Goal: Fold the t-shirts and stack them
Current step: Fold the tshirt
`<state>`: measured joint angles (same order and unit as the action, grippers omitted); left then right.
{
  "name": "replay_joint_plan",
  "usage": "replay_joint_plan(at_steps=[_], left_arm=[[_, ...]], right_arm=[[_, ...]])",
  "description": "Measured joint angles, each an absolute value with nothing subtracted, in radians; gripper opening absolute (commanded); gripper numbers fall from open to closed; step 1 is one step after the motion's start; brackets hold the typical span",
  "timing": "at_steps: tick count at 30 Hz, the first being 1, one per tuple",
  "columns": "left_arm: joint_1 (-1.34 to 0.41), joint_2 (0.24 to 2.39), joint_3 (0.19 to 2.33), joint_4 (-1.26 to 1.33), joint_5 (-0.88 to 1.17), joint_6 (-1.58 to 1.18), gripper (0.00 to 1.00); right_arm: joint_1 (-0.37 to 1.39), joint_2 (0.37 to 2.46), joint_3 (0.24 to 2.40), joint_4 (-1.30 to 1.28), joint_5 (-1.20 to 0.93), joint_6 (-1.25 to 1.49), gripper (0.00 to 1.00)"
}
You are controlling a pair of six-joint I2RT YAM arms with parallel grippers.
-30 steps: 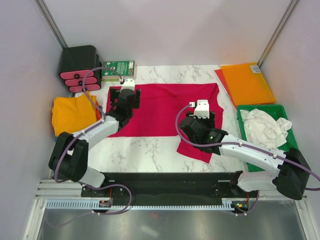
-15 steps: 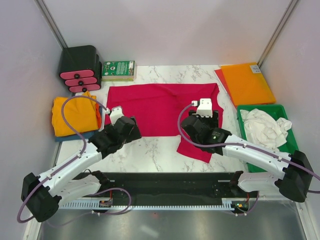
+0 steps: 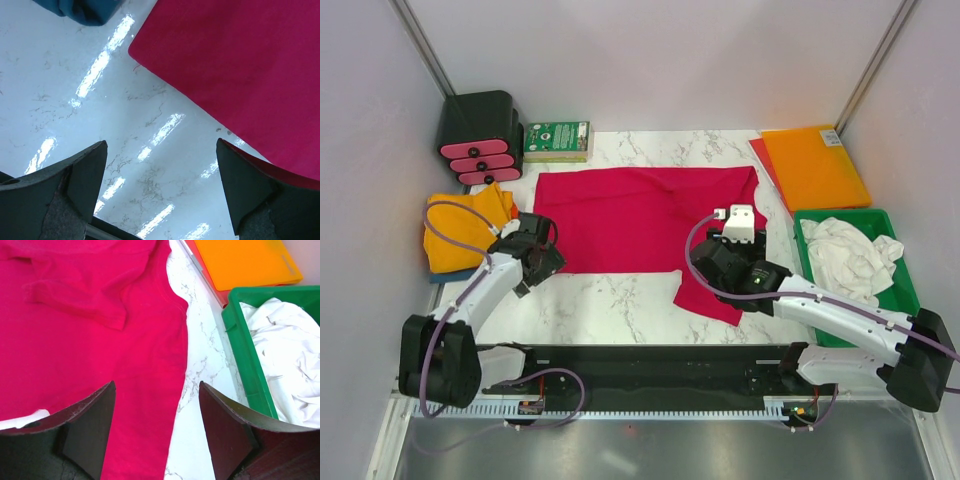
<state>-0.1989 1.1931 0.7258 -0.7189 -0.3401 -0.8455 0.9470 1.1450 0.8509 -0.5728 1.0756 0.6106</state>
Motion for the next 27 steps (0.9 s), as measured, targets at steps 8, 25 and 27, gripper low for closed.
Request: replay_joint_plan(at_steps=[8, 25, 27], left_arm=[[-0.168, 1.365, 0.831, -0.666, -0.324, -0.771, 0.81], [-0.021, 1.425, 0.875, -0.639, -0.31, -0.738, 0.65], [-0.021, 1.442, 0.867, -0.633, -0.305, -0.738, 0.64]], right_arm=[[0.947, 1.167, 0.84, -0.572, 1.069, 0.609, 0.75], [0.947, 1.208, 0.795, -0.478, 1.034, 0.596, 0.75], [0.947, 1.207, 0.794, -0.476, 1.031, 0.596, 0.75]])
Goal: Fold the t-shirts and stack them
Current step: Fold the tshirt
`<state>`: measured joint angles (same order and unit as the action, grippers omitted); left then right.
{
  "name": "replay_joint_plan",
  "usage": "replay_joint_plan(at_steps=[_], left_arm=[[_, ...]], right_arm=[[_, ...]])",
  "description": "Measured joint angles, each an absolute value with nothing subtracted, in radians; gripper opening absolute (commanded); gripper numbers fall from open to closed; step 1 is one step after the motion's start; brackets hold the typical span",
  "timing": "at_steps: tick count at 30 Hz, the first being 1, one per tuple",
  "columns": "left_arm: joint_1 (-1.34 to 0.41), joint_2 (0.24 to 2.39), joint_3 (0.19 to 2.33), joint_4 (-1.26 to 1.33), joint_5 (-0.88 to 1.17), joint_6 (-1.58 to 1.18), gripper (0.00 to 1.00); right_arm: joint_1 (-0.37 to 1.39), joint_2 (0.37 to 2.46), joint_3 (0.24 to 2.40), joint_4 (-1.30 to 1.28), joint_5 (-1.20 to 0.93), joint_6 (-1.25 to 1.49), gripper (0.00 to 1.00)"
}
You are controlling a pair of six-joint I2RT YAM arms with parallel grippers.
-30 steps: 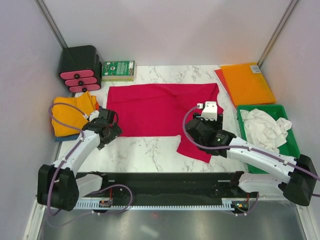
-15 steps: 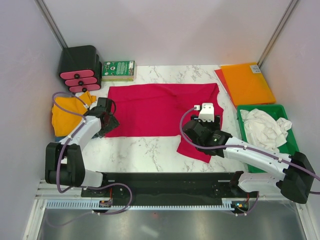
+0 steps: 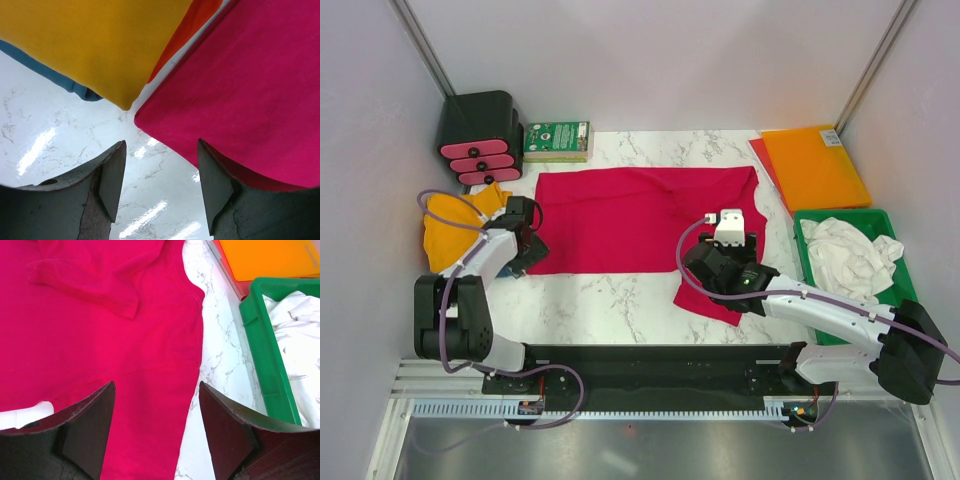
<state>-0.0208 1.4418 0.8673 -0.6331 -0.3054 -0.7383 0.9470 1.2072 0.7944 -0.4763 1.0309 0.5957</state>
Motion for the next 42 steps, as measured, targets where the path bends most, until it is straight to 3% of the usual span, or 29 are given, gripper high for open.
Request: replay_joint_plan(at_steps=[9, 14, 18, 22, 24, 28, 31, 37, 42], left_arm=[[-0.021, 1.55, 0.852, -0.62, -0.252, -0.738, 0.57], [-0.019, 1.552, 0.853, -0.606, -0.249, -0.735, 0.49], [-0.016, 1.553, 0.853, -0.596, -0.243, -0.733, 0.36], [-0.016, 1.553, 0.853, -0.594, -0.244, -0.732, 0.32], [-0.015, 1.553, 0.853, -0.595, -0.244, -0.731, 0.34], [-0.014, 1.552, 0.853, -0.597, -0.246, -0.727, 0.59], [-0.014, 1.533, 0.847, -0.601, -0.255, -0.722, 0.65], [-0.014, 1.414, 0.831, -0.621, -0.286, -0.723, 0.63], [-0.007, 1.468, 0.846, -0.63, -0.301, -0.724, 0.58]], right_arm=[[0.947, 1.207, 0.789, -0.469, 1.021, 0.604, 0.75], [0.947, 1.205, 0.777, -0.469, 1.008, 0.616, 0.75], [0.947, 1.205, 0.775, -0.47, 0.999, 0.626, 0.75], [0.947, 1.206, 0.775, -0.47, 0.994, 0.632, 0.75], [0.947, 1.206, 0.775, -0.47, 0.991, 0.633, 0.75], [0.947, 1.206, 0.775, -0.47, 0.989, 0.633, 0.75], [0.947, 1.205, 0.774, -0.47, 0.986, 0.635, 0.75], [0.947, 1.208, 0.767, -0.47, 0.964, 0.652, 0.75], [0.947, 1.211, 0.766, -0.469, 0.945, 0.658, 0.75]])
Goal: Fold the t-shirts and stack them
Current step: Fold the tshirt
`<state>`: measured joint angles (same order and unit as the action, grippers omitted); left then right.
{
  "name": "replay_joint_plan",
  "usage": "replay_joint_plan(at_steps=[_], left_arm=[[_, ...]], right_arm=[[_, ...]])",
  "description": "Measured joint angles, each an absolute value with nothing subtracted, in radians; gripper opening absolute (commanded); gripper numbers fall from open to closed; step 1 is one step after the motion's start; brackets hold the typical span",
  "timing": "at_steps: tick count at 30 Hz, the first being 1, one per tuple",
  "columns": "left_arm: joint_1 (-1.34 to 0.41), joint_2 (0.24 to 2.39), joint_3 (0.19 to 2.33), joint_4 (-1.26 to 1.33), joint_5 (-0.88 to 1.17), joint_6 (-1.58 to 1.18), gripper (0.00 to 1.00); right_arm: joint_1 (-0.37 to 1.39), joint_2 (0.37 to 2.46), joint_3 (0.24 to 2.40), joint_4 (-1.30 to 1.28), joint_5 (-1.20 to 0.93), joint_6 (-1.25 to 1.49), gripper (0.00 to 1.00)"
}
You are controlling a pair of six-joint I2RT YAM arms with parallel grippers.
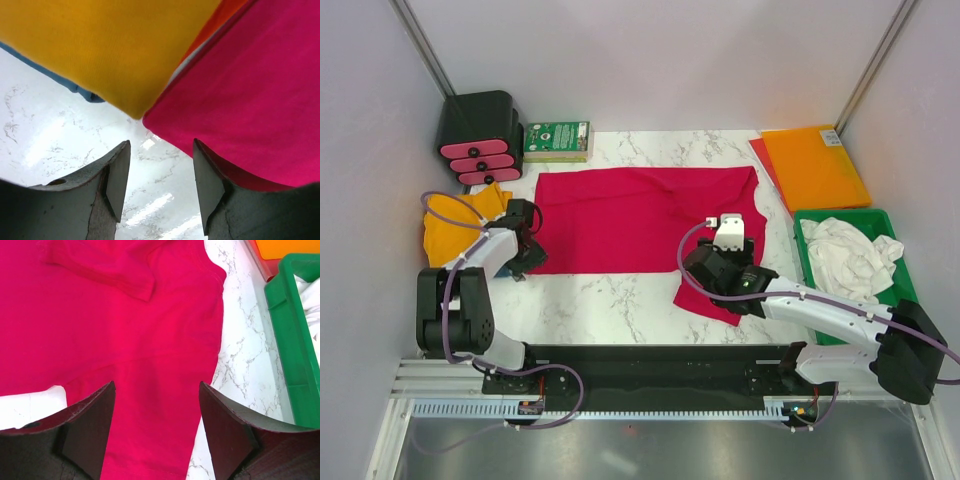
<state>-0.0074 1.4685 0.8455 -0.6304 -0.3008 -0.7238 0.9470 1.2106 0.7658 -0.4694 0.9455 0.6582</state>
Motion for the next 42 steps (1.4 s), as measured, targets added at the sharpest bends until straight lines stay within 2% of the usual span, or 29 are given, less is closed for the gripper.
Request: replay_joint_plan(at_steps=[5, 16, 19, 20, 22, 30, 37, 42], left_arm=[[0.028, 1.542, 0.872, -0.636, -0.306, -0.724, 0.56], [0.057, 1.578, 0.88, -0.62, -0.309, -0.724, 0.37], [0.057, 1.585, 0.884, -0.614, -0.305, -0.724, 0.23], [0.057, 1.588, 0.886, -0.609, -0.304, -0.723, 0.1], [0.057, 1.591, 0.888, -0.598, -0.302, -0.722, 0.02], [0.056, 1.578, 0.876, -0.586, -0.282, -0.719, 0.02], [-0.022, 1.431, 0.823, -0.596, -0.226, -0.719, 0.02], [-0.059, 1.405, 0.823, -0.596, -0.195, -0.719, 0.02]], right_arm=[[0.947, 1.185, 0.743, -0.469, 0.943, 0.659, 0.75], [0.947, 1.176, 0.726, -0.47, 0.942, 0.663, 0.75], [0.947, 1.178, 0.726, -0.471, 0.942, 0.663, 0.75], [0.947, 1.179, 0.726, -0.471, 0.942, 0.663, 0.75], [0.947, 1.179, 0.726, -0.471, 0.942, 0.666, 0.75], [0.947, 1.179, 0.722, -0.471, 0.934, 0.704, 0.74], [0.899, 1.208, 0.679, -0.486, 0.836, 0.791, 0.65], [0.874, 1.266, 0.625, -0.497, 0.734, 0.904, 0.59]])
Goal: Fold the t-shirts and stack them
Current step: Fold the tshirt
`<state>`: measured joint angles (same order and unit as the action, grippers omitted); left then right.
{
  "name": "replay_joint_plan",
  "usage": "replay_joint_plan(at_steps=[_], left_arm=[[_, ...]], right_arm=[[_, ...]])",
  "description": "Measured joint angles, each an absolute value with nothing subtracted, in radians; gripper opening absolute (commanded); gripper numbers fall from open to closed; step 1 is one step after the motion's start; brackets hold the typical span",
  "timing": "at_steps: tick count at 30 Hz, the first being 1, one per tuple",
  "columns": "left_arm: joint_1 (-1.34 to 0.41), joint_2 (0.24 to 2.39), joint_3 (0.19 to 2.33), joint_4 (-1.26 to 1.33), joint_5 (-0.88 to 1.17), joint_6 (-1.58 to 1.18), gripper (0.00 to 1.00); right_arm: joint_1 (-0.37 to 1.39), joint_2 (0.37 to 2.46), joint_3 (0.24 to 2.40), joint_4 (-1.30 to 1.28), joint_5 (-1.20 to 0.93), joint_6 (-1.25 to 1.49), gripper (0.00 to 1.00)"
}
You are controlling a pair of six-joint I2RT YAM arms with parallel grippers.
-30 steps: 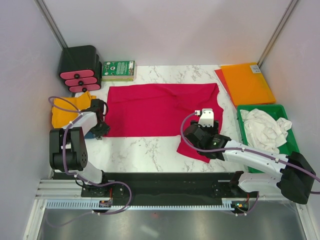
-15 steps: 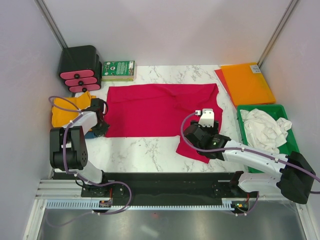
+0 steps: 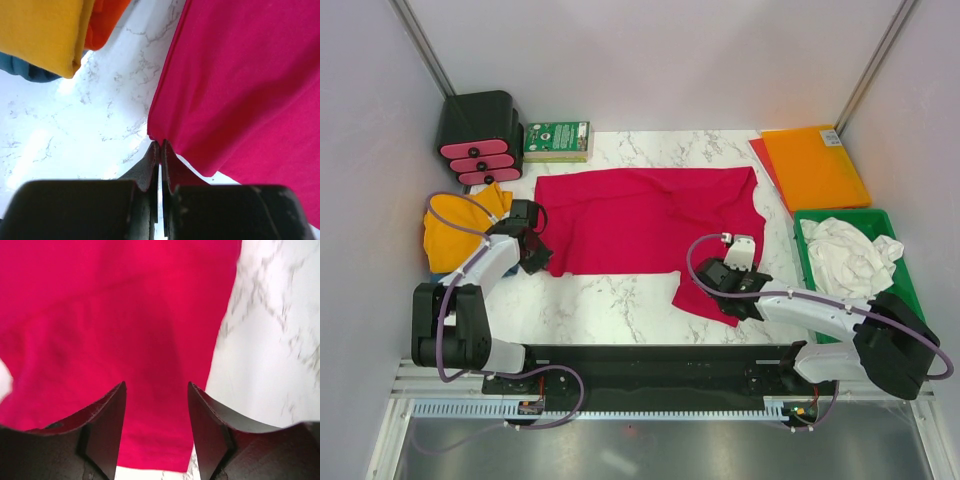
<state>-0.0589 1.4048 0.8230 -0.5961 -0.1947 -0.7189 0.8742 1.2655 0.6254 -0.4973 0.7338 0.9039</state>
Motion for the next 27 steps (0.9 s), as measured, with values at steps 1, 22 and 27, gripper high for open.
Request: replay_joint_plan(at_steps=[1, 22, 27], left_arm=[[-0.061, 1.405, 0.822, -0.596, -0.187, -0.719, 0.02], [-0.098, 1.413, 0.818, -0.596, -0.173, -0.719, 0.02], [-0.099, 1.413, 0.818, -0.596, -0.173, -0.719, 0.02]], right_arm=[[0.874, 1.266, 0.611, -0.504, 0.719, 0.931, 0.58], [1.061, 1.184, 0.558, -0.746, 0.646, 1.286, 0.58], [1.205, 1.323, 0.693, -0.762, 0.702, 1.279, 0.6]])
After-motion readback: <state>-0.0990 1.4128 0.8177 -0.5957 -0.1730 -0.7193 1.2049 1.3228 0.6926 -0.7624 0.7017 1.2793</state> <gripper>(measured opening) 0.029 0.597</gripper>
